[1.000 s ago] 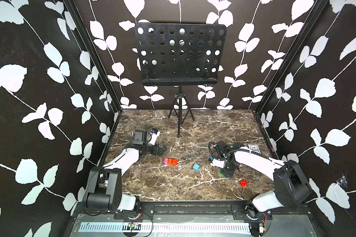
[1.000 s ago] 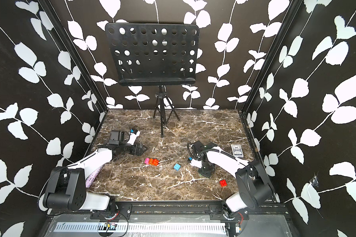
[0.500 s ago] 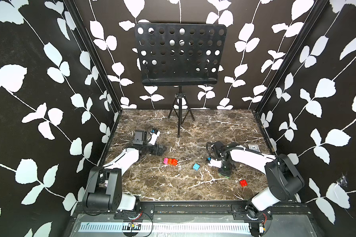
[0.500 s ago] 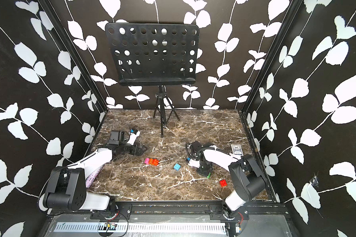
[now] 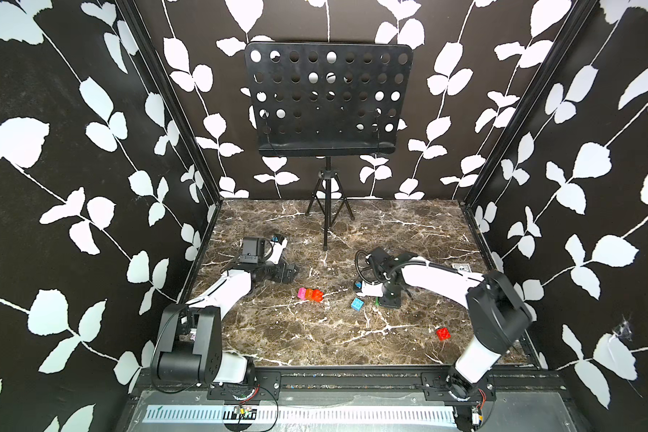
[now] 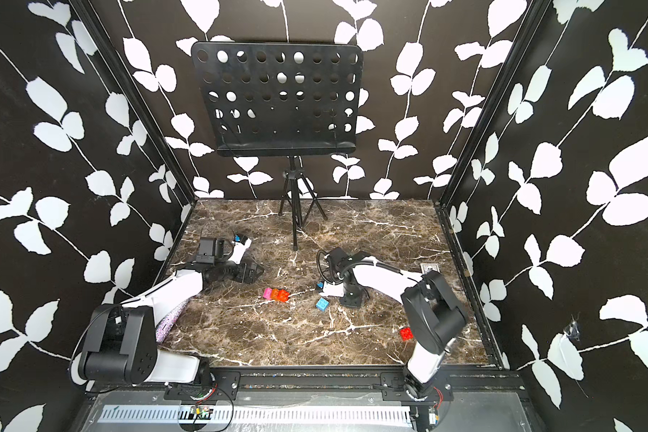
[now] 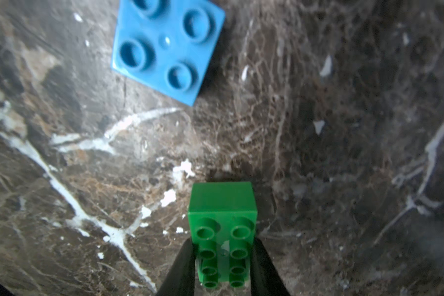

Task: Assemble the letter y with lego
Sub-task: Move the lego brick at the center of the board, then pick up the lego brick from the center of the board.

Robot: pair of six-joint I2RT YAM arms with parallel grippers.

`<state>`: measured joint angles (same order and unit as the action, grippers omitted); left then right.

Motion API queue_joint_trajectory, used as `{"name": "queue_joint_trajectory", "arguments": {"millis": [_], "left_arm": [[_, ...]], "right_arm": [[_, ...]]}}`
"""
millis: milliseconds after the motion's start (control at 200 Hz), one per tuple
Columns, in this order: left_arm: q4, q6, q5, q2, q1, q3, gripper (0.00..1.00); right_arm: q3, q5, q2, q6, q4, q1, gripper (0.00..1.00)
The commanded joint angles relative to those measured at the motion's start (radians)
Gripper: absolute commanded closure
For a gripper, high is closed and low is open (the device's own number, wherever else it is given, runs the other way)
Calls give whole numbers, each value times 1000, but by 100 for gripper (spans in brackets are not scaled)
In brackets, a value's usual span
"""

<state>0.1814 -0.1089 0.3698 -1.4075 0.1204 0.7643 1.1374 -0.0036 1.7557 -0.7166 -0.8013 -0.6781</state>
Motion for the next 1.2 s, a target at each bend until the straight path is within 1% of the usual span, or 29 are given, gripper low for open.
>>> {"name": "queue_joint_trajectory", "arguments": {"millis": [0, 70, 155, 300, 445, 455, 500, 605, 730, 875, 1190], "left_arm": [[21, -13, -8, 38, -11, 13, 5], [23, -13, -8, 39, -13, 13, 5], [24, -15, -8, 40, -17, 16, 5], [29, -15, -11, 41, -27, 20, 5], [29, -11, -14, 51, -41, 22, 5], [30, -12, -14, 51, -42, 22, 4], [30, -10, -15, 55, -47, 21, 4], [29, -5, -17, 63, -59, 19, 4], [23, -1, -16, 67, -66, 16, 4], [20, 3, -11, 71, -69, 13, 4], [15, 5, -9, 79, -68, 9, 4]], "right_arm": [[45, -4, 45, -69, -58, -15, 73], [64, 3, 63, -66, -81, -22, 68], [89, -3, 63, -29, -101, -25, 60], [138, -57, 21, 77, -118, -43, 56], [168, -78, 6, 258, -110, -77, 54], [196, -79, 7, 279, -112, -80, 54], [208, -87, 10, 337, -109, -87, 54], [241, -80, 30, 512, -103, -112, 54], [274, -85, 66, 654, -101, -136, 54], [289, -86, 123, 724, -110, -146, 54], [268, -121, 184, 756, -78, -155, 53]]}}
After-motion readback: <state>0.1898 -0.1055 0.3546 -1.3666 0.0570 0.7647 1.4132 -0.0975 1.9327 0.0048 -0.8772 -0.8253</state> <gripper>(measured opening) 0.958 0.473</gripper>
